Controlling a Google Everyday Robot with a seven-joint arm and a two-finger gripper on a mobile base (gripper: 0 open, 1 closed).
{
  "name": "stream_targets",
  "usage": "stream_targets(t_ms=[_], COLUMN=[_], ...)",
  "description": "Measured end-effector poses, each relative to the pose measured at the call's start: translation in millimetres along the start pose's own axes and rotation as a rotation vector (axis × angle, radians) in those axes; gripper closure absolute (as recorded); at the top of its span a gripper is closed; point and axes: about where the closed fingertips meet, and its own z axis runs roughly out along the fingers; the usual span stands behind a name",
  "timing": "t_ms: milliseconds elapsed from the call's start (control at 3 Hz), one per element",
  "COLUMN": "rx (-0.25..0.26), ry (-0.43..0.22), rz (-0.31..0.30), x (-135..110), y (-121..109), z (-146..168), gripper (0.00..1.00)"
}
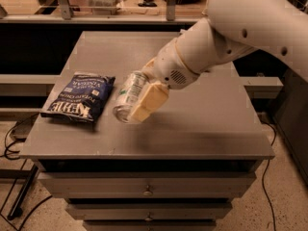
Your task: Move 7up can near blue chip bag
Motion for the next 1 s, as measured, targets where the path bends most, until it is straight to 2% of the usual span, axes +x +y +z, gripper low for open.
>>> stream_targets(t_ms=[333,667,1000], rx=[-0.028,-0.036,-0.043], ry=[-0.031,-0.031,-0.033], rz=[-0.026,-0.025,-0.004], x=[-20.9,-27.6,-28.8], y=[2.5,-1.0,-6.9], z=[37.4,66.5,86.1], gripper=[1.00,0.85,0.61])
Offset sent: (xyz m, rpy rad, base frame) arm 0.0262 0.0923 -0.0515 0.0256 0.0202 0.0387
